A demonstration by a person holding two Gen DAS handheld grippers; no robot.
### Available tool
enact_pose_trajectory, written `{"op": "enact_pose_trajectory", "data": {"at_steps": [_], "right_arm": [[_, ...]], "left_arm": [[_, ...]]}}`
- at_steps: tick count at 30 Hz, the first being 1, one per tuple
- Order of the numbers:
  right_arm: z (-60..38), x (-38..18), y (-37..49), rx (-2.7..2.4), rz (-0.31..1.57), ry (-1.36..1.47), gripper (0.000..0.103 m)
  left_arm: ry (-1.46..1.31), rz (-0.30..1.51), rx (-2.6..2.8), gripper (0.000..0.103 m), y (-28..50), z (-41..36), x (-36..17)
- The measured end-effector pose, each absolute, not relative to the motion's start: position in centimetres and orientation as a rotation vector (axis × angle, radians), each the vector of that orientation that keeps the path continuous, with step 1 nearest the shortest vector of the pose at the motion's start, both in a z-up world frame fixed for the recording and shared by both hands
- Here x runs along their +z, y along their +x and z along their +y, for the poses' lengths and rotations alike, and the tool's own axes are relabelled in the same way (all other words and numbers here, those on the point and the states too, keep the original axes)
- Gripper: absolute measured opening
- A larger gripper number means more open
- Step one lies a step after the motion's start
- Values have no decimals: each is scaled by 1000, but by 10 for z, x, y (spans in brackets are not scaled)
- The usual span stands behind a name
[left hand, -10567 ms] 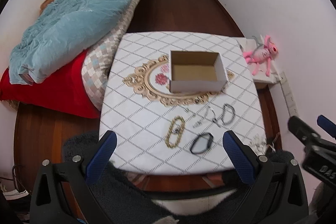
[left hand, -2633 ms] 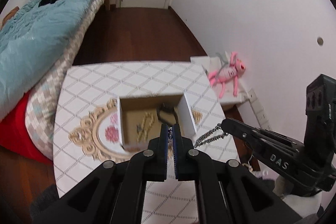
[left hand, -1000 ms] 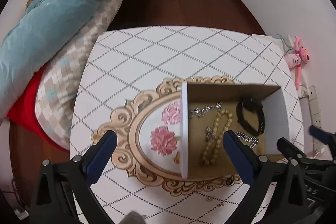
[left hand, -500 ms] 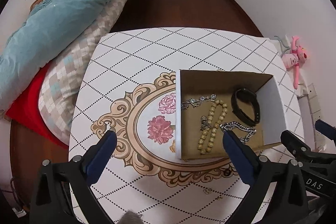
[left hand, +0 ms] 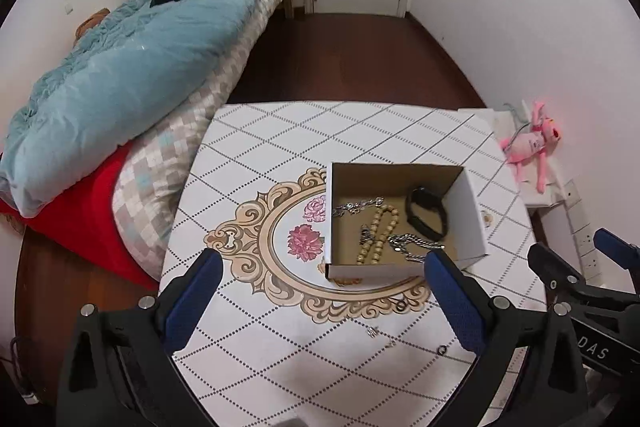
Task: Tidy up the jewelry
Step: 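Lift both tools out and move toward the small ring and earrings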
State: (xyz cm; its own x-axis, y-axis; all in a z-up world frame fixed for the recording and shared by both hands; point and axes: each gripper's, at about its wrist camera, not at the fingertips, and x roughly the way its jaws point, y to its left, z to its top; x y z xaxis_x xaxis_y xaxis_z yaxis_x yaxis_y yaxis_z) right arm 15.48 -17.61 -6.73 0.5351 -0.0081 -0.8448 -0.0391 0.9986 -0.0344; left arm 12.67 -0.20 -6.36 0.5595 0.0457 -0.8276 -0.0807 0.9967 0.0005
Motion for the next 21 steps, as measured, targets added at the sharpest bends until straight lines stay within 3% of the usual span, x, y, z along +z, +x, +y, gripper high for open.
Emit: {"op": "enact_pose_trajectory", "data": {"at_steps": [13, 21], "right_arm": [[-182, -4, 106, 16, 882, -25, 103], [-183, 6, 97, 44, 881, 20, 103]], "left_arm": [[-37, 893, 55, 103, 87, -6, -11], [-47, 907, 112, 103, 84, -1, -14]]}}
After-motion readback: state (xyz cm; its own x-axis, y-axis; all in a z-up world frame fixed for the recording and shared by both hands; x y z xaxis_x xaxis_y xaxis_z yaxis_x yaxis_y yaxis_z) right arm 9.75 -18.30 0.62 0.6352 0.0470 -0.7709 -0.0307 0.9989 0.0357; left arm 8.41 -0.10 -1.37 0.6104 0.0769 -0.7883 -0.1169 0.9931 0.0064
